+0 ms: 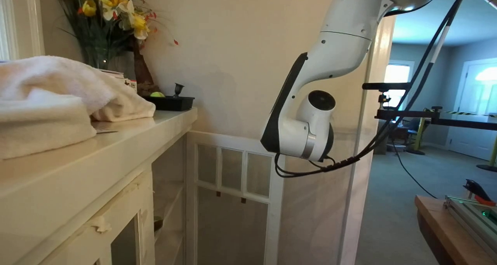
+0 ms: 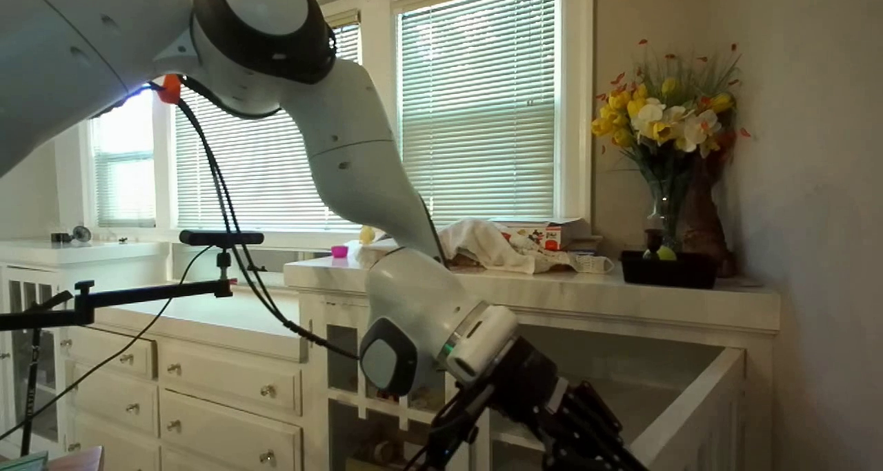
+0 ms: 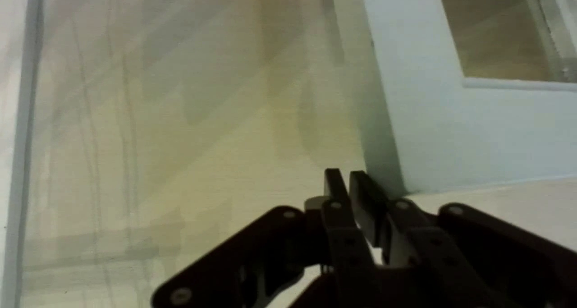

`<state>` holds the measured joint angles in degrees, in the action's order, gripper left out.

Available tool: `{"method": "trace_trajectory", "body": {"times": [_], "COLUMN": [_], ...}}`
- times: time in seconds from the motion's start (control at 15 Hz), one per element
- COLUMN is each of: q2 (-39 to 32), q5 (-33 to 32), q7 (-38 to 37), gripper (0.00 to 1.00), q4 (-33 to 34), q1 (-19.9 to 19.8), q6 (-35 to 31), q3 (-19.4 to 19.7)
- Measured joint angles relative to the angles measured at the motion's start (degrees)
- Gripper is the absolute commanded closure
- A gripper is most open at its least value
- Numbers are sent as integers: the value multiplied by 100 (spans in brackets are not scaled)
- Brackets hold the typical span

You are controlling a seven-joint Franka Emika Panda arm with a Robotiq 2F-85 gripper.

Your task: Open the right side of the bottom cabinet drawer

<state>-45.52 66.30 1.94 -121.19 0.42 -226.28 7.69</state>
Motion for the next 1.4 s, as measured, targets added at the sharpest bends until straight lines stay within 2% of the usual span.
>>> {"method": "trace_trajectory", "body": {"times": [0.33, 0.4, 0.47, 0.67, 0.73, 0.8, 0.87, 0.93, 1.13, 1.4], "q2": [27, 9, -8, -120, -188, -257, -323, -388, -549, -734], "q5": [-123, -73, 39, 263, 270, 230, 168, 57, -241, -500], "q7": [-1493, -1759, -1997, -2151, -2114, -2006, -1839, -1653, -915, 81], "gripper": [18, 12, 4, 0, 0, 0, 25, 26, 50, 76], "q4": [-1175, -1387, -1555, -1683, -1649, -1597, -1504, -1387, -932, -150], "q1": [487, 606, 895, 2178, 2501, 2658, 2722, 2758, 2648, 2252], "q6": [-1451, -1665, -1642, -1527, -1517, -1527, -1531, -1521, -1445, -1004], "q3": [-849, -1040, -1065, -779, -776, -874, -986, -1021, -1008, -845]}}
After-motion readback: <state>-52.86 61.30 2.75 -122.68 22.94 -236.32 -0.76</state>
